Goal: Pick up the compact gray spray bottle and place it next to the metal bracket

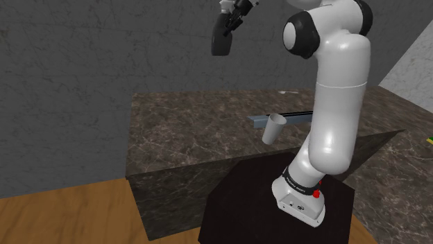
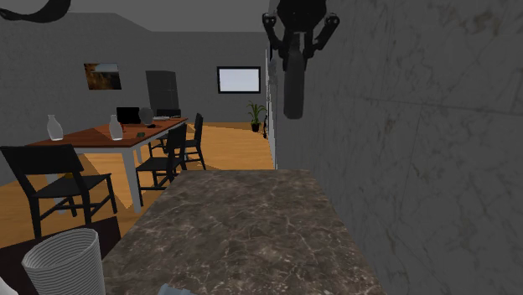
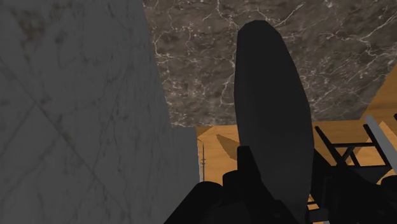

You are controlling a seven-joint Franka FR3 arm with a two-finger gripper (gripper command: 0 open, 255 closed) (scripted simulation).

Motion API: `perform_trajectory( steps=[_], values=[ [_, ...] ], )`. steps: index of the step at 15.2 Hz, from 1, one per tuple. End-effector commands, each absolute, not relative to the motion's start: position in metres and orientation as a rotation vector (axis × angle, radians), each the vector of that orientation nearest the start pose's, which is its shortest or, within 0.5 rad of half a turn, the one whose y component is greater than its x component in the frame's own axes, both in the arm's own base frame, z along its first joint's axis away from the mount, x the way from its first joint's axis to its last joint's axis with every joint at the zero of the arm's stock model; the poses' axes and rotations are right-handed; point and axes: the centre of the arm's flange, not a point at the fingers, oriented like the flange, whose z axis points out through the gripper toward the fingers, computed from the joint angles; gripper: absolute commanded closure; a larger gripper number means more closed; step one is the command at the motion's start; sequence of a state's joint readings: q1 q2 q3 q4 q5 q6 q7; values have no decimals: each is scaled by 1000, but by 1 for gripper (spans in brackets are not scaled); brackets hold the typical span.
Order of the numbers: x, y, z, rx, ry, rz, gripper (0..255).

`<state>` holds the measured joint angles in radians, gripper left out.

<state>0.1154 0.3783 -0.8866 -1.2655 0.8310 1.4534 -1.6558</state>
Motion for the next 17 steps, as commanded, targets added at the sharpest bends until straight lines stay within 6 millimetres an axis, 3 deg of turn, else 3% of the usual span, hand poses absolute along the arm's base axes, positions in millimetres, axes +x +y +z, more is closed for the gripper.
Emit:
perform_trajectory(
  steps=[1, 17],
  values=[
    [545, -288, 611, -2470, -1328, -684, 255],
    [336, -316, 612, -2470, -1328, -684, 255]
  ],
)
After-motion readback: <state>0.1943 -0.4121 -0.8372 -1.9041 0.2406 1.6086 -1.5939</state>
